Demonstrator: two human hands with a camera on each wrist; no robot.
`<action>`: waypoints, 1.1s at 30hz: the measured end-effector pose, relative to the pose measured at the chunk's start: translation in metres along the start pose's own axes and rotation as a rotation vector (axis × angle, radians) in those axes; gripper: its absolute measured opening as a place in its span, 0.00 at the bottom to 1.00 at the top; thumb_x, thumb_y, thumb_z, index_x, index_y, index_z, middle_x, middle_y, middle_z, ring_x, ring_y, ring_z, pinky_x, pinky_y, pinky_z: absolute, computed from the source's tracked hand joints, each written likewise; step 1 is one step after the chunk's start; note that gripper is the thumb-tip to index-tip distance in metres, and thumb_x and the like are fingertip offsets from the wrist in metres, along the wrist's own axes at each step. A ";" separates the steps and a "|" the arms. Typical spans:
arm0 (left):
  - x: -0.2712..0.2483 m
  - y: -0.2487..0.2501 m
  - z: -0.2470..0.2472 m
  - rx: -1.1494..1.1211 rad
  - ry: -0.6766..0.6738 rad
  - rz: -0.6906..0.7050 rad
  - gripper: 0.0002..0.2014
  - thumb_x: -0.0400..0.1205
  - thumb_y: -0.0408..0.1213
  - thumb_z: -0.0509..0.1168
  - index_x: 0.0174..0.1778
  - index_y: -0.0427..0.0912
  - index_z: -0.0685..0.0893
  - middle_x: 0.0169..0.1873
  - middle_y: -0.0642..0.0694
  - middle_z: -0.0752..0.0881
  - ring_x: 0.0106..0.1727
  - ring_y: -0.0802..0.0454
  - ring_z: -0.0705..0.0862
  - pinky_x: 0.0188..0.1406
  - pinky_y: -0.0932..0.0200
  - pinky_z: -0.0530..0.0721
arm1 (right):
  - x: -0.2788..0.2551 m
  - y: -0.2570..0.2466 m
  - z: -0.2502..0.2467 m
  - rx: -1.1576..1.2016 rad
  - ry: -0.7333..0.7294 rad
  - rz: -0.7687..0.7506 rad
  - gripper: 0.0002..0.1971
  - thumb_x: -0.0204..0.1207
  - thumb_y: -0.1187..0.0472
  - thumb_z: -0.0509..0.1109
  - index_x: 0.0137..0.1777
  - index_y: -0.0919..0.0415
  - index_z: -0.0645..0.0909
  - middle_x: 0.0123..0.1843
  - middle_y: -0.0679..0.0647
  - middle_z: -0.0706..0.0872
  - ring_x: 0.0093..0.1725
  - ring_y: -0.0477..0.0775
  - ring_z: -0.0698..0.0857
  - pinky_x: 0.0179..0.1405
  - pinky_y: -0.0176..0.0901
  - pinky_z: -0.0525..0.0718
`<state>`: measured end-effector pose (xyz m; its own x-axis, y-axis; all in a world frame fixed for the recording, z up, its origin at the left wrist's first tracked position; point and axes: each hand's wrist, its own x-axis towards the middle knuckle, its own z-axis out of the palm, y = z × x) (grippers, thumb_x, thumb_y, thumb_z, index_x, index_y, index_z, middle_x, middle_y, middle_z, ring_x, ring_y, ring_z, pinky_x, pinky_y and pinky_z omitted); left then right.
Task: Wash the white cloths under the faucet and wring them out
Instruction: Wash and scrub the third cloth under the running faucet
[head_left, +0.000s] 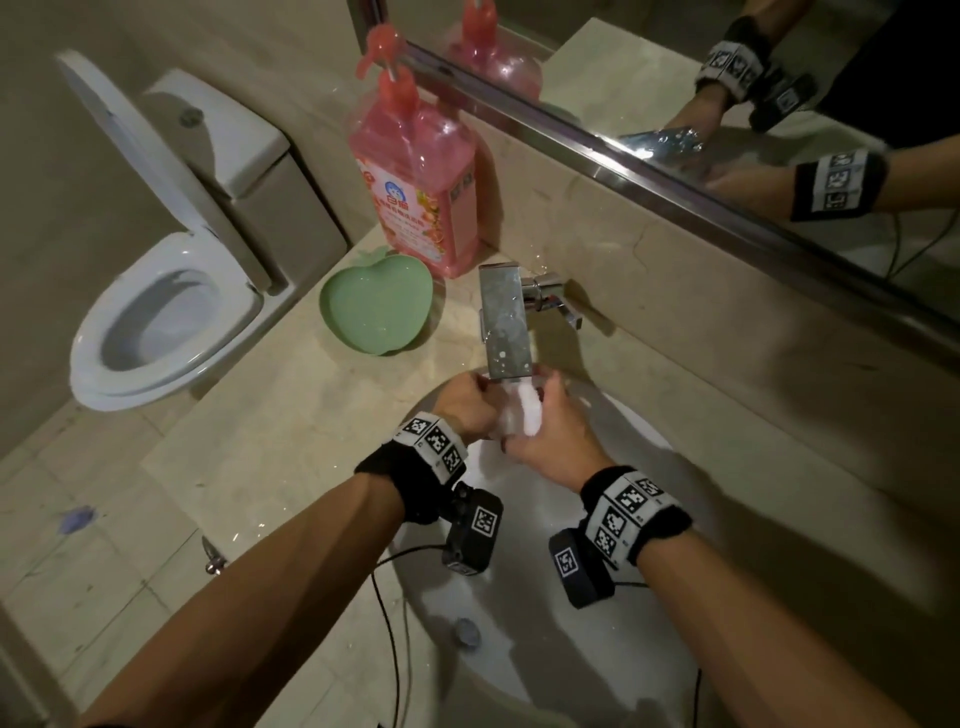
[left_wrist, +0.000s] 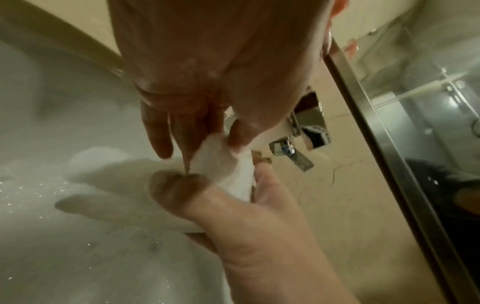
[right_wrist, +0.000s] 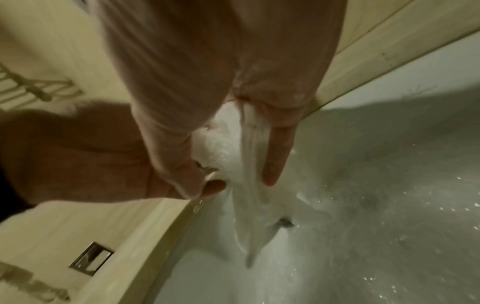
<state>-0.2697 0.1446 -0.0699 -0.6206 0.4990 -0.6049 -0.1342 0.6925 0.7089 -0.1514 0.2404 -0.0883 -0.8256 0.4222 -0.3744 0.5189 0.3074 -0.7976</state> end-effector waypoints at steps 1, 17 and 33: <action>-0.003 -0.002 0.000 -0.094 -0.001 -0.012 0.09 0.81 0.27 0.66 0.56 0.33 0.85 0.49 0.39 0.90 0.52 0.41 0.89 0.54 0.48 0.89 | 0.001 -0.001 0.002 -0.046 -0.043 0.003 0.48 0.61 0.55 0.86 0.78 0.52 0.63 0.67 0.52 0.74 0.63 0.50 0.78 0.55 0.39 0.80; 0.002 -0.027 -0.006 0.515 -0.040 0.479 0.24 0.72 0.46 0.77 0.63 0.45 0.83 0.52 0.52 0.88 0.57 0.56 0.86 0.53 0.67 0.83 | 0.011 -0.006 -0.021 0.656 -0.042 0.261 0.26 0.71 0.83 0.67 0.59 0.54 0.82 0.60 0.59 0.88 0.64 0.63 0.86 0.57 0.58 0.89; 0.023 -0.005 0.004 1.038 0.033 0.317 0.15 0.81 0.39 0.69 0.61 0.35 0.84 0.57 0.37 0.87 0.56 0.39 0.86 0.50 0.53 0.82 | 0.030 -0.020 -0.012 -0.696 -0.125 -0.133 0.15 0.75 0.52 0.77 0.59 0.54 0.85 0.44 0.53 0.88 0.45 0.56 0.89 0.44 0.42 0.83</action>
<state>-0.2801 0.1548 -0.0886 -0.5341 0.7293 -0.4276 0.7453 0.6450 0.1691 -0.1834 0.2571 -0.0779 -0.8890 0.2554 -0.3802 0.3990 0.8394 -0.3690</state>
